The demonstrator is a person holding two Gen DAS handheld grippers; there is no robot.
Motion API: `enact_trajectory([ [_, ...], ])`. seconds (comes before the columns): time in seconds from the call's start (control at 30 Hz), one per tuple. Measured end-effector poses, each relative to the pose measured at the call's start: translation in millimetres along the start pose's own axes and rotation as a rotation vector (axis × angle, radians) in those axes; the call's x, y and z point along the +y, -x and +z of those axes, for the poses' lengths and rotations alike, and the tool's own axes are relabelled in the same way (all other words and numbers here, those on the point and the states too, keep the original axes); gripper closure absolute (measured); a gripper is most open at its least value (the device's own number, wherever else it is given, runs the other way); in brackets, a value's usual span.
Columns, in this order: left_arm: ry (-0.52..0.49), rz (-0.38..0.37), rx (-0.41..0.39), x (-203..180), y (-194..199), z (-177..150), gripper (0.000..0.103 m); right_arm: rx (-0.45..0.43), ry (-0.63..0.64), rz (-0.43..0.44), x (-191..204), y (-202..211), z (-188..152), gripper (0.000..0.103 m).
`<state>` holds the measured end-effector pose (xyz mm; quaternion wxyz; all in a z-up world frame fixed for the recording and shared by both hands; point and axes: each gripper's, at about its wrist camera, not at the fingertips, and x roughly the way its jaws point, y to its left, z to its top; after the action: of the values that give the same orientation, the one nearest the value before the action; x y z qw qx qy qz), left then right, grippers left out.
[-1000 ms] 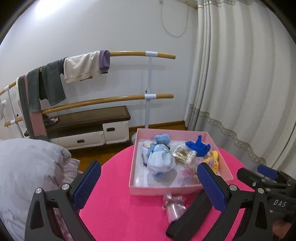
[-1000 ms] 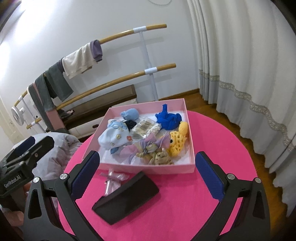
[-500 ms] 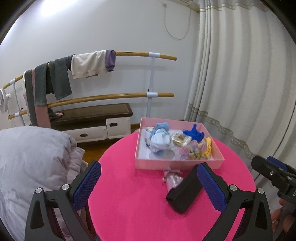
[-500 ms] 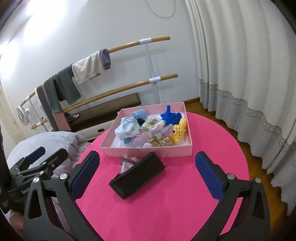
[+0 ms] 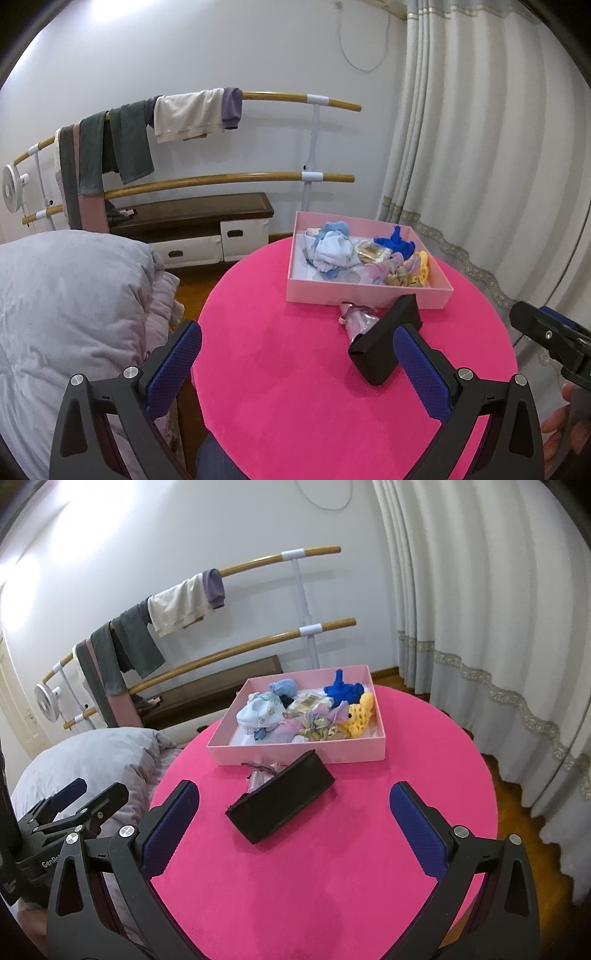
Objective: Organize soft objects
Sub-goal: 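Withdraw both open tools from the pink box, then grasp the black case with the right tool while the left tool grasps the plastic bag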
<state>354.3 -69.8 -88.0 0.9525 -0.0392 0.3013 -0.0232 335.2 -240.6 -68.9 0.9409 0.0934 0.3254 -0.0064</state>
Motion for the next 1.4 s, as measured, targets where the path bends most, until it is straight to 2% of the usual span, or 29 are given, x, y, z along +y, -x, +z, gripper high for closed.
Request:
enact_trajectory([
  [0.23, -0.004, -0.005, 0.012, -1, 2, 4, 0.000, 0.020, -0.008, 0.003, -2, -6, -4, 0.000],
  [0.9, 0.003, 0.017, 0.063, 7, -27, 1, 0.000, 0.117, -0.025, 0.020, 0, -50, -15, 0.000],
  [1.4, 0.026, 0.033, 0.134, 30, -66, -1, 0.000, 0.255, -0.131, 0.101, 0, -124, -35, 0.000],
])
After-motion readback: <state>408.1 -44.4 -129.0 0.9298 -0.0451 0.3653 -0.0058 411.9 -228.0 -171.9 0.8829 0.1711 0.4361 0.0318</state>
